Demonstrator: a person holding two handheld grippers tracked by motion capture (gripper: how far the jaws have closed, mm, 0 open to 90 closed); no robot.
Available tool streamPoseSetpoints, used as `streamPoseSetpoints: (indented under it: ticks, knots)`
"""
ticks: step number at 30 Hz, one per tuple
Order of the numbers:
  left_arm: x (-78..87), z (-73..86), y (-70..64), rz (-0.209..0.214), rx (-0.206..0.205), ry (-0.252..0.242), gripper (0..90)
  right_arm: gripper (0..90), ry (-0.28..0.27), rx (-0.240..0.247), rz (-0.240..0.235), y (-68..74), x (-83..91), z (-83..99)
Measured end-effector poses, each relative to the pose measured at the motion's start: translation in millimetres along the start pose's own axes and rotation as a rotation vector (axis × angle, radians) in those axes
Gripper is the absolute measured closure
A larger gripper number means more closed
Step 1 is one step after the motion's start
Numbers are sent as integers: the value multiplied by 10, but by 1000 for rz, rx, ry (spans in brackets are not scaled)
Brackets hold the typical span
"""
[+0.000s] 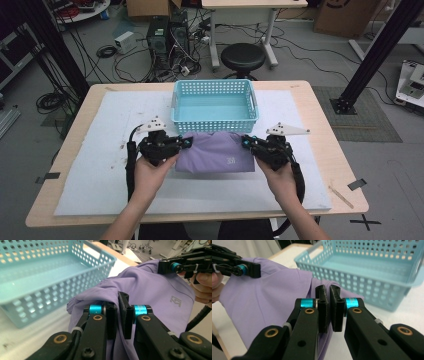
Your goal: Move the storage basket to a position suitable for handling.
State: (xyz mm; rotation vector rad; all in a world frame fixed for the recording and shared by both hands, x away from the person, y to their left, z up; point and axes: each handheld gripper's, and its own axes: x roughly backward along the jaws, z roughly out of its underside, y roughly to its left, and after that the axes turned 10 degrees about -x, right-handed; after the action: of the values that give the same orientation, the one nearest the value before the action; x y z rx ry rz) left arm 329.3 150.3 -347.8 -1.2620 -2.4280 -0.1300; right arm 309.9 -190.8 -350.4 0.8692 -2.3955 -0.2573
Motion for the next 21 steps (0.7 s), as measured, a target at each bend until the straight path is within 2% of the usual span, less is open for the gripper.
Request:
streamPoseSetpoints:
  ticks: [5,9,16,21]
  knots:
    - [11,-179,102,-3,-13,-12,856,871,-19,-2,1,-9,-42,-190]
    - [-8,-337,194,-27,-29,-21,857,871,-33,2,9,-33,-83,-343]
    - [-117,-572,366,-73,-62,2,857,871,-59,34,28,-92,-191,-618]
    - [-217,-699,499,-91,-78,11,856,871,-72,45,33,-203,-315,-798]
